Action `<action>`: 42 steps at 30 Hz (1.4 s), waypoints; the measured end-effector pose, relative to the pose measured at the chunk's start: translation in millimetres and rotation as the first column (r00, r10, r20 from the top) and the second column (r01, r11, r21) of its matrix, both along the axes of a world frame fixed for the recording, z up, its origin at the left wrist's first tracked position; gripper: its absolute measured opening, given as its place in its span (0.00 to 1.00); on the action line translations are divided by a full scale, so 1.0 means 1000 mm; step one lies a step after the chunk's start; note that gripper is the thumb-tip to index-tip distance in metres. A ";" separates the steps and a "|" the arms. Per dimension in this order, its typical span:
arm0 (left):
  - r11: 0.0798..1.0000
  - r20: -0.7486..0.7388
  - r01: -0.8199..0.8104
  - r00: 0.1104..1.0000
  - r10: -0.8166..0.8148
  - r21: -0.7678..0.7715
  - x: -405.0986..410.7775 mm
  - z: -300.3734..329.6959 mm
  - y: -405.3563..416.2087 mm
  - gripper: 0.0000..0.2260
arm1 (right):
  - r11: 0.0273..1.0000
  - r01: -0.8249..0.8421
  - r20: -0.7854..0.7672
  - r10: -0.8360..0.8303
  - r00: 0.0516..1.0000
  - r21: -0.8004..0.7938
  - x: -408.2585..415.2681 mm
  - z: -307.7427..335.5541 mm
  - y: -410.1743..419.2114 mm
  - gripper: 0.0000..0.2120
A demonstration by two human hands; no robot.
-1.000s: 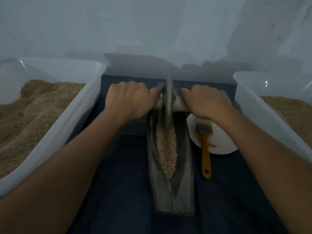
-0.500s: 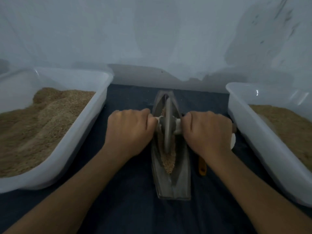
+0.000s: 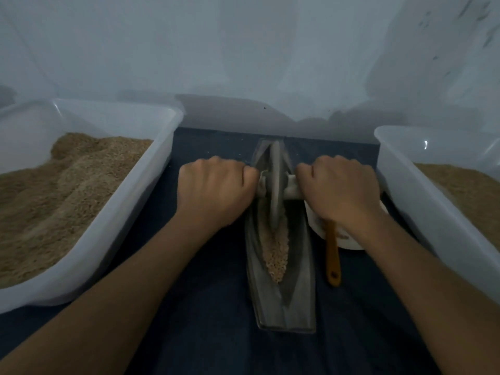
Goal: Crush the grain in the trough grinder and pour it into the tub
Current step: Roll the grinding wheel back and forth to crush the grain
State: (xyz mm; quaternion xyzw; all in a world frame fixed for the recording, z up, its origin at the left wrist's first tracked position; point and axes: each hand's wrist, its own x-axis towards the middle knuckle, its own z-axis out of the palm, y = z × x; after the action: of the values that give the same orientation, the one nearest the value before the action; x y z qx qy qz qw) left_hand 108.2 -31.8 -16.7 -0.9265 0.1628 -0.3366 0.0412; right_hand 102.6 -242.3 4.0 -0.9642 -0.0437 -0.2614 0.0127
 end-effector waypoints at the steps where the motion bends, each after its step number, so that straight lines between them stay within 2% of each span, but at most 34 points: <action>1: 0.998 -0.020 -0.006 1.000 0.007 0.065 0.006 0.001 -0.002 0.11 | 0.999 -0.011 -0.061 0.009 0.998 -0.040 0.012 0.002 -0.003 0.30; 2: 0.996 -0.053 -0.015 0.998 0.020 0.086 0.014 0.003 -0.003 0.12 | 0.998 -0.017 -0.129 0.009 0.992 -0.063 0.024 0.005 -0.006 0.31; 3: 0.997 -0.079 -0.033 0.996 0.039 0.077 0.021 0.005 -0.005 0.17 | 0.997 -0.017 -0.198 0.002 0.980 -0.074 0.035 0.008 -0.008 0.29; 5: 0.998 -0.113 -0.042 0.993 0.047 0.049 0.031 0.012 -0.009 0.25 | 0.994 -0.038 -0.356 0.000 0.935 -0.099 0.053 0.015 -0.013 0.24; 8: 0.998 -0.128 -0.062 0.990 0.064 0.013 0.039 0.019 -0.017 0.29 | 0.994 -0.084 -0.514 0.039 0.857 -0.064 0.060 0.017 -0.020 0.13; 10: 0.997 -0.102 -0.078 0.992 0.077 -0.013 0.035 0.022 -0.020 0.26 | 0.998 -0.050 -0.453 0.026 0.891 -0.042 0.049 0.011 -0.021 0.12; 11: 0.998 -0.064 -0.063 0.996 0.063 -0.004 0.030 0.021 -0.019 0.23 | 0.999 -0.022 -0.366 0.007 0.931 -0.038 0.041 0.006 -0.019 0.15; 13: 0.998 0.018 -0.030 0.999 0.031 -0.051 0.014 0.015 -0.015 0.17 | 1.000 0.023 -0.095 -0.022 0.995 0.005 0.018 -0.006 -0.011 0.22; 16: 0.986 0.052 -0.020 0.998 0.029 -0.167 -0.008 0.001 -0.004 0.19 | 0.994 0.028 0.161 -0.044 0.986 0.104 -0.023 -0.015 0.003 0.23; 21: 0.964 0.041 0.120 0.993 -0.113 -0.238 -0.034 -0.008 0.006 0.15 | 0.998 -0.050 0.239 0.037 0.970 0.049 -0.054 -0.021 0.002 0.21; 24: 0.946 0.066 0.146 0.989 -0.133 -0.290 -0.042 -0.014 0.012 0.14 | 0.996 -0.092 0.305 0.093 0.948 -0.017 -0.053 -0.018 0.004 0.21; 28: 0.965 0.065 0.073 0.996 -0.059 -0.253 -0.031 -0.014 0.008 0.16 | 0.997 -0.079 0.303 0.081 0.949 -0.021 -0.038 -0.015 0.003 0.25; 30: 0.974 0.037 0.007 0.999 0.001 -0.225 -0.018 -0.011 0.005 0.17 | 0.999 -0.047 0.233 0.046 0.971 0.002 -0.026 -0.013 0.000 0.26; 32: 0.994 -0.013 0.003 1.000 -0.005 -0.105 -0.001 -0.005 0.004 0.15 | 0.999 -0.024 0.095 0.026 0.995 -0.022 -0.006 -0.006 -0.002 0.27; 34: 1.000 -0.134 0.005 0.991 -0.005 -0.002 0.022 0.004 0.002 0.14 | 0.994 -0.047 -0.063 0.041 0.997 -0.094 0.021 0.004 -0.006 0.28; 37: 0.986 -0.336 -0.130 0.938 0.088 -0.103 0.051 0.018 -0.005 0.22 | 0.994 -0.032 -0.289 0.001 0.957 -0.103 0.050 0.020 -0.006 0.26; 39: 0.975 -0.324 -0.172 0.939 0.118 -0.142 0.052 0.018 -0.008 0.20 | 0.997 0.013 -0.245 -0.030 0.969 -0.073 0.052 0.019 -0.004 0.27; 42: 0.998 -0.179 -0.054 0.983 0.045 -0.045 0.023 0.012 -0.004 0.11 | 0.998 0.032 -0.034 -0.034 0.999 -0.048 0.026 0.005 0.000 0.28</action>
State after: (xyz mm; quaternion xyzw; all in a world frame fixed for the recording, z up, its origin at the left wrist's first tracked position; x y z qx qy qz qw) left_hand 131.1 -36.0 -4.6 -0.9574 0.1342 -0.2552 0.0119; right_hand 128.9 -242.1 8.7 -0.9692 -0.0338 -0.2436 -0.0139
